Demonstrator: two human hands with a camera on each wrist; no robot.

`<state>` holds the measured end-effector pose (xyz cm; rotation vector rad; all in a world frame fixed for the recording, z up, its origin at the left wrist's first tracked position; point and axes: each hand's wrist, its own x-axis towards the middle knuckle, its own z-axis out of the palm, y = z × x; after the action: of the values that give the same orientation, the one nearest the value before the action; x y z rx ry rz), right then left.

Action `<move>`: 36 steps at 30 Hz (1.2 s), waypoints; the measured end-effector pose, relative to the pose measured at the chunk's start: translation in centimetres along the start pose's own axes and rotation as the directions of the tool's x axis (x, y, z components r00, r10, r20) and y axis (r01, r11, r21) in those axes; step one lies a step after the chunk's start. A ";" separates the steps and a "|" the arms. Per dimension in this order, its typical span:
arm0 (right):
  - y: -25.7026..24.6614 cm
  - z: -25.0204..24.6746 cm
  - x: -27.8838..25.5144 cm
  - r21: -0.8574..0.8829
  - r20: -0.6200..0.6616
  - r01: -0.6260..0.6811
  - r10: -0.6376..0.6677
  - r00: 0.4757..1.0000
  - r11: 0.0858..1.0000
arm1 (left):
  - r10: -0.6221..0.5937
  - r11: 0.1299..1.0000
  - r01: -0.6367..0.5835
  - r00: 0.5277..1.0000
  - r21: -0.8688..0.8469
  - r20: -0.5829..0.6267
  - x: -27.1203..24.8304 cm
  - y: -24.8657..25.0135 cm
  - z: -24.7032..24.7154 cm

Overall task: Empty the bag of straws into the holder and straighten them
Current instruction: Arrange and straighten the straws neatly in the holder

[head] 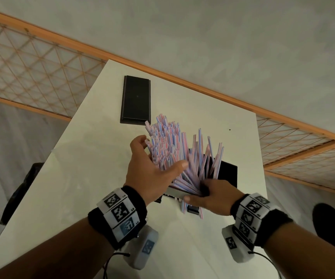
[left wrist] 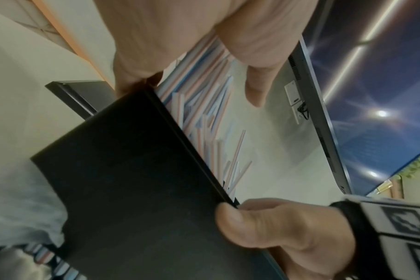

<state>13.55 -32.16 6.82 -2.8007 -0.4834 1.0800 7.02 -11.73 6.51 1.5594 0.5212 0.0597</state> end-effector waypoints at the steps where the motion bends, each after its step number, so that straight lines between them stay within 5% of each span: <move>1: -0.3 0.4 0.4 0.025 0.021 0.020 -0.021 1.000 0.999 | 0.012 1.000 -0.012 1.000 -0.007 -0.006 -0.1 0.0 0.1; 4: -0.9 1.1 1.4 0.130 -0.010 0.100 -0.100 0.995 0.986 | 0.038 0.999 -0.038 0.999 -0.020 -0.003 0.0 -0.2 0.2; 13: -2.6 0.7 3.2 0.165 0.107 0.064 -0.082 0.991 0.984 | 0.072 0.997 -0.071 0.997 -0.041 0.024 0.3 -0.7 0.3; 22: -3.7 -0.7 2.3 0.423 -0.120 0.278 -0.251 0.961 0.863 | 0.075 0.996 -0.074 0.997 -0.041 0.014 0.5 -0.4 0.2; 25: -3.2 -0.7 2.3 0.424 -0.179 0.322 -0.270 0.946 0.847 | 0.067 0.997 -0.067 0.998 -0.042 0.017 0.5 -0.5 0.2; 32: -2.3 -0.3 1.9 0.238 0.049 0.194 -0.211 0.976 0.952 | 0.069 0.998 -0.069 0.998 -0.009 0.002 0.4 -0.5 0.5; 36: -2.1 -0.5 0.9 0.066 0.004 0.167 -0.167 0.986 0.984 | 0.080 0.994 -0.080 0.997 -0.080 -0.003 0.1 -0.1 0.4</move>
<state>14.01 -29.86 7.08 -2.6445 -0.6579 1.0540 7.27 -12.04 6.39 1.5011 0.4510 0.1401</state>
